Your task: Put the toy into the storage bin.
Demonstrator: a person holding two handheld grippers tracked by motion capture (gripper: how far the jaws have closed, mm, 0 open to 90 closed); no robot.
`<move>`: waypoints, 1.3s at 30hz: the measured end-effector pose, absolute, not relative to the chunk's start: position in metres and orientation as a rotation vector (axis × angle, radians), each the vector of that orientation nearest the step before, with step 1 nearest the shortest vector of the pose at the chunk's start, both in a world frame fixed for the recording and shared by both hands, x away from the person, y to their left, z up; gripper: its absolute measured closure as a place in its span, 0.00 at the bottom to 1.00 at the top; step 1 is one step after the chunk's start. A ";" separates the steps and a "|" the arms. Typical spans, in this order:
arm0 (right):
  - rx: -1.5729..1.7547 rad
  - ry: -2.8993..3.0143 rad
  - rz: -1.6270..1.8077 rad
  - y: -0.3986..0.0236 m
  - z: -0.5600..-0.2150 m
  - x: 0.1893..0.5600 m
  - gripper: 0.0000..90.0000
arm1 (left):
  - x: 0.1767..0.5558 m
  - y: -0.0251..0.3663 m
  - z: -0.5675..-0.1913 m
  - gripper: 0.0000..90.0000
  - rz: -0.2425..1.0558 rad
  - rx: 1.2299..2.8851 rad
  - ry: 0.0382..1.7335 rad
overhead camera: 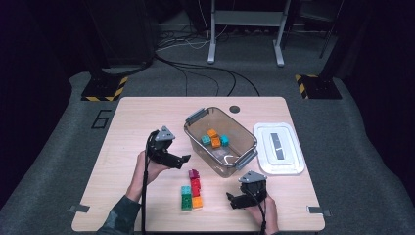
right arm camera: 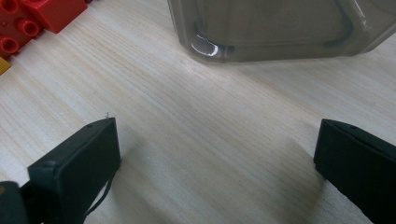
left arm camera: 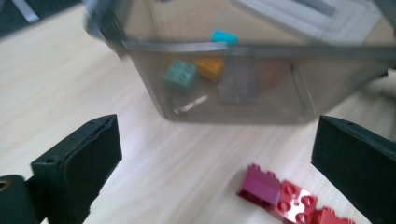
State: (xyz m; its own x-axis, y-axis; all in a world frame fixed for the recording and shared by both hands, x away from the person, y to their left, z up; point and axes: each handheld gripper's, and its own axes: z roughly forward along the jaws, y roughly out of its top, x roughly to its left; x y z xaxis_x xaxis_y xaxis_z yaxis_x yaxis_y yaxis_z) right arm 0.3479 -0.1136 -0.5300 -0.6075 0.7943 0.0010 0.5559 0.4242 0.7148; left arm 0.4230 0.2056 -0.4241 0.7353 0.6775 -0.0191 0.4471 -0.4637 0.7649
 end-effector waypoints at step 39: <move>1.156 2.350 0.980 -0.114 -0.530 0.348 0.00 | 0.417 0.195 -0.509 0.63 0.207 2.181 0.825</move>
State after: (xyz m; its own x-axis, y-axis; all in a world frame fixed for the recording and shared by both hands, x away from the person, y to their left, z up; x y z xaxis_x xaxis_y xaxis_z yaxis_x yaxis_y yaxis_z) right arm 0.3478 -0.1143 -0.5298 -0.6092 0.7930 -0.0030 0.5561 0.4299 0.7113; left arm 0.4166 0.1949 -0.5093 0.7759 0.6207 -0.1131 0.4934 -0.4853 0.7218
